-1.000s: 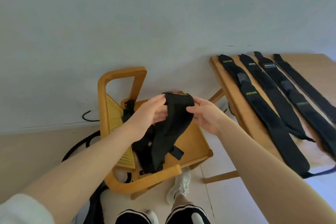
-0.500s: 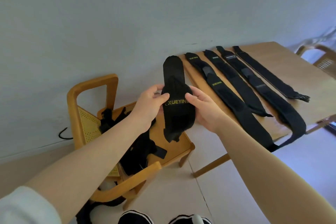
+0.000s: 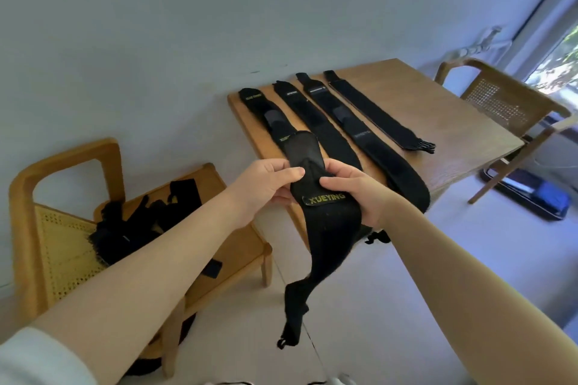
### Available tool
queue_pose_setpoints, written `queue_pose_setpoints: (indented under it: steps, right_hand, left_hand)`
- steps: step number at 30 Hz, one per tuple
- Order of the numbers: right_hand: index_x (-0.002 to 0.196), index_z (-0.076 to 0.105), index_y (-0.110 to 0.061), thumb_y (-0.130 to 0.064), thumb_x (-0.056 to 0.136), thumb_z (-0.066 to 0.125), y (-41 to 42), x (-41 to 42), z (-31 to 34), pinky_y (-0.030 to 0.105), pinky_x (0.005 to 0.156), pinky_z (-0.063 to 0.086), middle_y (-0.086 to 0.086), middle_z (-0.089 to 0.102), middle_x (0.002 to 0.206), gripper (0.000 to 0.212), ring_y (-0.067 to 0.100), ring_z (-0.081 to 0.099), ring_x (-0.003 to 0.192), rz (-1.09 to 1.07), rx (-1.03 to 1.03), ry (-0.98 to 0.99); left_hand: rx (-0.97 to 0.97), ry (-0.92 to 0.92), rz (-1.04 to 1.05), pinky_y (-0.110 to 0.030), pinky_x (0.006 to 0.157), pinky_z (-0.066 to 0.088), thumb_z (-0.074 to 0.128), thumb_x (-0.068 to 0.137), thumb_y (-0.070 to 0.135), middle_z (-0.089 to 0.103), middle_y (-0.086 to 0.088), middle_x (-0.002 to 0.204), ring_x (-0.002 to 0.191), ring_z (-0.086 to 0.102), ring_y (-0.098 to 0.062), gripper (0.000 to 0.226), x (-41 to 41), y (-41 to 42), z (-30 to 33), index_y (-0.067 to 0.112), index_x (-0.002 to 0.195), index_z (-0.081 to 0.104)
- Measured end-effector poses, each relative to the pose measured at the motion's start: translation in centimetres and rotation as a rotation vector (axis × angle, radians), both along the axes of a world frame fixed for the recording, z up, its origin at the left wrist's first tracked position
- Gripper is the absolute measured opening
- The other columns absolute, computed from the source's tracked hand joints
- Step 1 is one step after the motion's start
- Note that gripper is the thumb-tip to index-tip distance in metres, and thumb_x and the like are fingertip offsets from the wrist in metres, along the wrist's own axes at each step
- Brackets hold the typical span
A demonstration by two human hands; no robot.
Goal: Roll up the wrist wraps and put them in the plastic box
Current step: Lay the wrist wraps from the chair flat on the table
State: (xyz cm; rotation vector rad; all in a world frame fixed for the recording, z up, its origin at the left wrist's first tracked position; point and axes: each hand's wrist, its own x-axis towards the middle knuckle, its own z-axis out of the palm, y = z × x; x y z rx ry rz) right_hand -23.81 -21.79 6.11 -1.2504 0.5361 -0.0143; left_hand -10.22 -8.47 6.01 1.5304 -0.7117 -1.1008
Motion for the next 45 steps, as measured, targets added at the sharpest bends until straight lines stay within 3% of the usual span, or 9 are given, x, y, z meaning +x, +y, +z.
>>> queue_pose_setpoints:
  steps: [12, 16, 22, 26, 29, 31, 33, 38, 45]
  right_hand:
    - [0.105, 0.060, -0.019, -0.034, 0.095, 0.050, -15.0, -11.2, 1.2, 0.031, 0.076, 0.051, 0.001, 0.072, 0.090, 0.020, 0.018, 0.067, 0.090, -0.170, 0.041, 0.085]
    - [0.119, 0.056, -0.016, -0.036, 0.093, 0.051, -19.9, -12.7, 0.7, 0.039, 0.100, 0.046, 0.006, 0.066, 0.113, 0.033, 0.024, 0.060, 0.110, -0.170, 0.029, 0.097]
    - [0.112, 0.055, -0.016, -0.025, 0.081, 0.060, -27.8, -13.8, -0.7, 0.030, 0.094, 0.049, 0.003, 0.063, 0.116, 0.033, 0.020, 0.059, 0.112, -0.132, -0.024, 0.139]
    - [0.110, 0.060, -0.020, -0.009, 0.093, 0.054, -33.5, -12.5, -0.3, 0.029, 0.081, 0.056, 0.001, 0.070, 0.105, 0.021, 0.019, 0.067, 0.099, -0.218, -0.104, 0.110]
    - [0.109, 0.061, -0.028, -0.012, 0.096, 0.053, -37.8, -10.2, -0.3, 0.034, 0.089, 0.054, -0.002, 0.070, 0.105, 0.022, 0.018, 0.066, 0.100, -0.259, -0.302, 0.147]
    - [0.109, 0.063, -0.028, -0.014, 0.097, 0.052, -40.1, -8.8, -0.9, 0.037, 0.091, 0.053, -0.003, 0.071, 0.104, 0.022, 0.017, 0.067, 0.100, -0.241, -0.401, 0.187]
    - [0.113, 0.063, -0.023, -0.014, 0.098, 0.051, -42.0, -7.6, -1.9, 0.037, 0.091, 0.053, -0.003, 0.071, 0.102, 0.022, 0.016, 0.067, 0.098, -0.250, -0.448, 0.248]
    - [0.108, 0.064, -0.024, -0.016, 0.096, 0.053, -46.7, -3.0, -5.4, 0.043, 0.092, 0.052, -0.002, 0.070, 0.100, 0.018, 0.020, 0.066, 0.096, -0.303, -0.507, 0.335]
    - [0.133, 0.050, -0.022, -0.017, 0.096, 0.051, -53.3, 5.9, -8.0, 0.036, 0.092, 0.048, 0.000, 0.061, 0.123, 0.037, 0.021, 0.057, 0.112, -0.213, -0.810, 0.286]
  left_hand:
    - [-0.072, -0.006, 0.076, -0.034, 0.085, 0.055, 0.052, 0.096, 0.015, 0.071, -0.007, 0.102, 0.094, 0.069, -0.021, 0.013, -11.6, -16.6, 1.3, 0.016, 0.105, 0.062]
    - [-0.107, 0.028, 0.042, -0.027, 0.078, 0.055, 0.050, 0.097, 0.015, 0.072, -0.003, 0.098, 0.092, 0.069, -0.017, 0.014, -12.6, -22.3, 1.3, 0.017, 0.101, 0.063]
    - [-0.164, 0.155, 0.004, -0.025, 0.073, 0.055, 0.046, 0.099, 0.014, 0.071, 0.001, 0.095, 0.087, 0.069, -0.012, 0.019, -11.0, -31.7, 0.3, 0.015, 0.104, 0.064]
    - [-0.077, 0.044, 0.086, -0.033, 0.085, 0.053, 0.050, 0.097, 0.019, 0.068, -0.010, 0.108, 0.097, 0.065, -0.022, 0.021, -7.9, -37.9, -0.8, 0.013, 0.114, 0.061]
    - [0.034, -0.215, 0.022, -0.031, 0.085, 0.048, 0.048, 0.099, 0.021, 0.065, -0.004, 0.113, 0.090, 0.064, -0.014, 0.031, -6.0, -41.4, -2.1, 0.017, 0.129, 0.051]
    - [0.070, -0.339, -0.061, -0.029, 0.090, 0.045, 0.047, 0.099, 0.021, 0.058, -0.002, 0.127, 0.102, 0.061, -0.013, 0.042, -5.3, -43.2, -2.6, 0.020, 0.140, 0.039]
    - [0.058, -0.326, -0.085, -0.028, 0.090, 0.047, 0.048, 0.098, 0.018, 0.058, -0.002, 0.126, 0.105, 0.059, -0.015, 0.042, -4.9, -44.7, -2.7, 0.018, 0.139, 0.038]
    - [0.096, -0.292, 0.014, -0.032, 0.082, 0.053, 0.049, 0.098, 0.015, 0.060, 0.004, 0.089, 0.079, 0.063, -0.011, 0.037, -1.9, -48.5, -3.7, 0.009, 0.134, 0.042]
    - [0.083, -0.144, 0.336, -0.028, 0.085, 0.052, 0.048, 0.098, 0.017, 0.065, 0.003, 0.100, 0.092, 0.064, -0.013, 0.035, 2.7, -52.6, -5.3, 0.019, 0.133, 0.047]
